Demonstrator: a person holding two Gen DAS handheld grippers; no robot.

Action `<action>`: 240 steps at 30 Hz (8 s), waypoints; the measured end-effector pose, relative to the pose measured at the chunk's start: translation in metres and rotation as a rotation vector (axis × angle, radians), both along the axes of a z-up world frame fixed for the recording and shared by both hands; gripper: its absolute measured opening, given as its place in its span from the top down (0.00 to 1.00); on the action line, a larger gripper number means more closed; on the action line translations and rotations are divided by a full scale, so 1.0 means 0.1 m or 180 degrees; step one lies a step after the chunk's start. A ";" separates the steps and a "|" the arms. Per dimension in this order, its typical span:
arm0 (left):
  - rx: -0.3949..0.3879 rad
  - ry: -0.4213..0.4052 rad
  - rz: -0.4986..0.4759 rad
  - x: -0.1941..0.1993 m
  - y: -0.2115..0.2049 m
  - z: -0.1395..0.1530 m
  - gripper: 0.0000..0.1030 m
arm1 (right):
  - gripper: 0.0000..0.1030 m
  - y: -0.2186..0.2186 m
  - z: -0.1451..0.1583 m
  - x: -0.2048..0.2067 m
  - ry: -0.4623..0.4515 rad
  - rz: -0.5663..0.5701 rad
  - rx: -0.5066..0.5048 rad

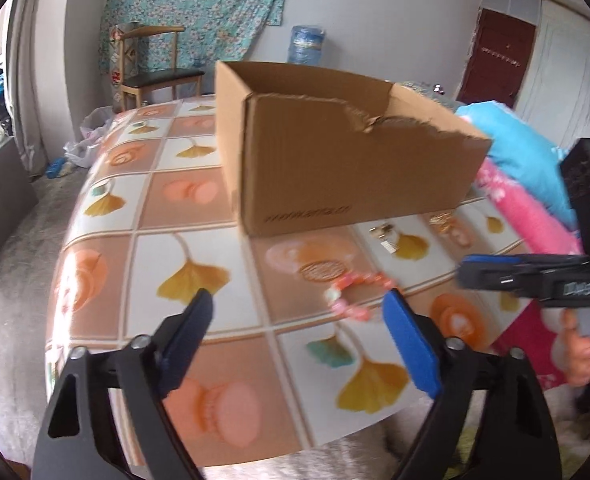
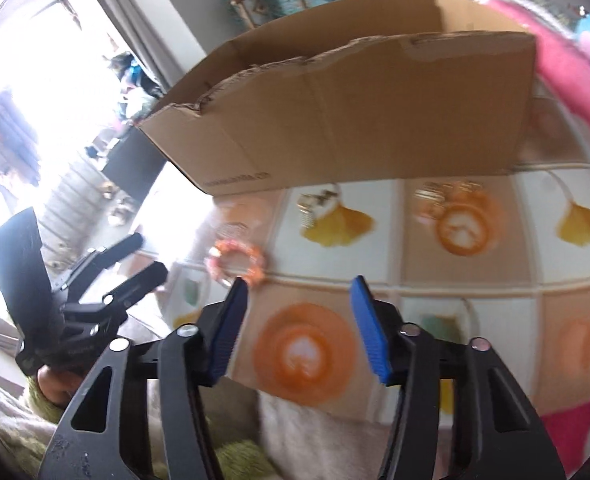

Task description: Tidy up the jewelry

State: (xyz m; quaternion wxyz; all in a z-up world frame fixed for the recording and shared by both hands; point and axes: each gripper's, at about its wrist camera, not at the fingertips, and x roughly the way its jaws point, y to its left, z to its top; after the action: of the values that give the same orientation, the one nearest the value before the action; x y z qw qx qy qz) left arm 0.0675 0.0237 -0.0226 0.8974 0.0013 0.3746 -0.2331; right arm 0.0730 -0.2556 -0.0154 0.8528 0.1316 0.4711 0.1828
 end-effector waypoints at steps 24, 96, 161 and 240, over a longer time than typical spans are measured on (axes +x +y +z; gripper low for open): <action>0.0672 0.0402 -0.0448 0.31 -0.58 -0.20 0.89 | 0.92 0.62 -0.05 0.29 -0.0101 0.0798 -0.0742; 0.0278 -0.0213 -0.0308 0.72 -0.64 1.93 0.05 | 0.46 -1.07 1.84 0.12 -0.1135 0.0326 -0.0249; 0.0384 0.0090 0.0905 1.06 -0.08 0.01 0.04 | 0.08 -0.78 0.48 0.82 -0.0259 -0.0907 -0.0160; 0.0364 0.0247 -0.0389 0.59 -1.08 -0.21 0.65 | 0.82 0.02 0.04 0.22 -0.0250 -0.0034 -0.0994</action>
State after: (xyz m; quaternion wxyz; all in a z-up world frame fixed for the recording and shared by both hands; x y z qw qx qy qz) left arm 0.1261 -0.0848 -0.0441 0.8648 0.0663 0.4211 -0.2655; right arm 0.0949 -0.2540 -0.0116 0.8817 -0.0073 0.4594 0.1078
